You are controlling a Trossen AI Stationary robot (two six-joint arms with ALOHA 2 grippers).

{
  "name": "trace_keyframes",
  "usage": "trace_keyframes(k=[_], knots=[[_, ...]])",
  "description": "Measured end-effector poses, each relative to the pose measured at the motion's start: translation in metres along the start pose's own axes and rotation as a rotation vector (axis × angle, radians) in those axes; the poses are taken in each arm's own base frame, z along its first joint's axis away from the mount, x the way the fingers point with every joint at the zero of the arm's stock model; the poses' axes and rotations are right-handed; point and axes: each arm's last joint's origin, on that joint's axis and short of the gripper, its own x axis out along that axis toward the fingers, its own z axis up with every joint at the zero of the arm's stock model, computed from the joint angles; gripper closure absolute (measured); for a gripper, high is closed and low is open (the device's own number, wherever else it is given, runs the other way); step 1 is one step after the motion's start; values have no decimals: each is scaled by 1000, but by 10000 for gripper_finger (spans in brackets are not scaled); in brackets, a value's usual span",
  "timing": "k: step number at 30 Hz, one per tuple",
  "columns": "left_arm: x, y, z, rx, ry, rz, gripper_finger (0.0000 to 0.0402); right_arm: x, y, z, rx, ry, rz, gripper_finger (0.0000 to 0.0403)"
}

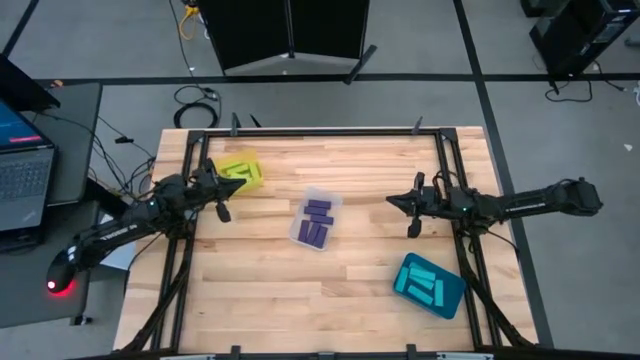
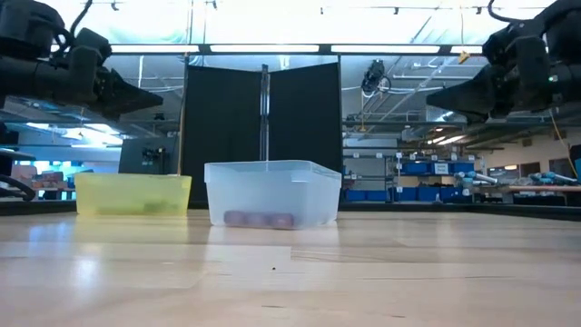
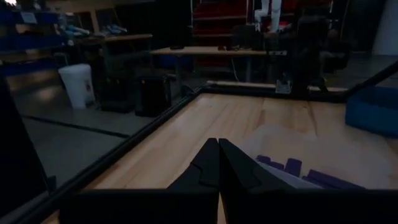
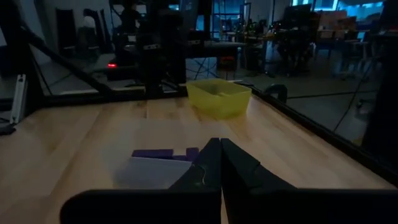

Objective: Sort blocks
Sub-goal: Return to Home Position

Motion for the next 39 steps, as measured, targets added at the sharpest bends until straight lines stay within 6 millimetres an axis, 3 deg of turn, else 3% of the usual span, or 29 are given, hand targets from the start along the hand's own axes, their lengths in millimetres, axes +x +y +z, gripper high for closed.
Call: trace_keyframes(k=[15, 26, 39], knots=[[1, -11, -10, -26, -26, -58, 401, -35, -3, 7, 19, -95, 83, 396], [1, -18, -10, -23, -23, -108, 399, -36, 4, 4, 14, -64, 211, 392], [0, -17, -6, -54, -66, -92, 386, -37, 5, 5, 37, -63, 221, 370]])
